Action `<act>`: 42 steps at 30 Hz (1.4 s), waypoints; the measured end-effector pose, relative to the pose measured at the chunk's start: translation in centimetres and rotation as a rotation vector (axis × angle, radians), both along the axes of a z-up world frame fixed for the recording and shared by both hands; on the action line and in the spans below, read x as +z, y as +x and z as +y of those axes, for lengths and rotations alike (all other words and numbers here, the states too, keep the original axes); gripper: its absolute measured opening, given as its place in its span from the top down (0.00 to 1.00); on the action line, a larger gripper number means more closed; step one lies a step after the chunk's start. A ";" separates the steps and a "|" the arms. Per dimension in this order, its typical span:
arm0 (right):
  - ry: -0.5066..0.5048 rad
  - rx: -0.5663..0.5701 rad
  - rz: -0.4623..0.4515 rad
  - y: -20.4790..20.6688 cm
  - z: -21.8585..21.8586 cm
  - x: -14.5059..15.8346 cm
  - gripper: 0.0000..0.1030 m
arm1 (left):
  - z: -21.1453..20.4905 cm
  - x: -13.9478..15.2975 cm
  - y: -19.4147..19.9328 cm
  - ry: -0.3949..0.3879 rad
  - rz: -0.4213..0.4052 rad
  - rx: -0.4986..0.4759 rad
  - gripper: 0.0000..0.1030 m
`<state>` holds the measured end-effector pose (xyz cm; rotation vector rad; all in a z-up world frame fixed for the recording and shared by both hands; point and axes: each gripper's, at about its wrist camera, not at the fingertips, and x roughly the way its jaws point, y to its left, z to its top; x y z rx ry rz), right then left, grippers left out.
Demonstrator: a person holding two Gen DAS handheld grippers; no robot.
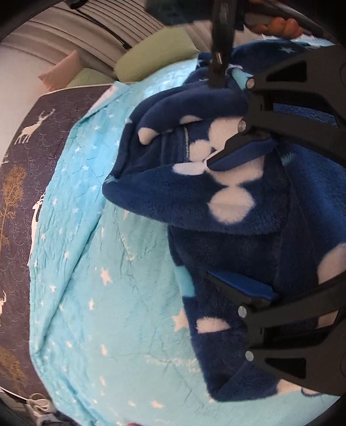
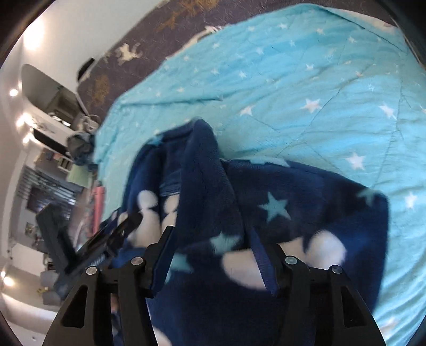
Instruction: Fold small clothes
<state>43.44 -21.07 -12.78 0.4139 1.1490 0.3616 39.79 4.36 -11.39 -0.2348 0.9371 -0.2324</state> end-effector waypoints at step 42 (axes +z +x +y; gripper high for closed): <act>0.089 -0.169 -0.176 2.2 -0.8 1.9 0.82 | 0.7 5.3 2.5 -0.280 -0.085 0.017 0.39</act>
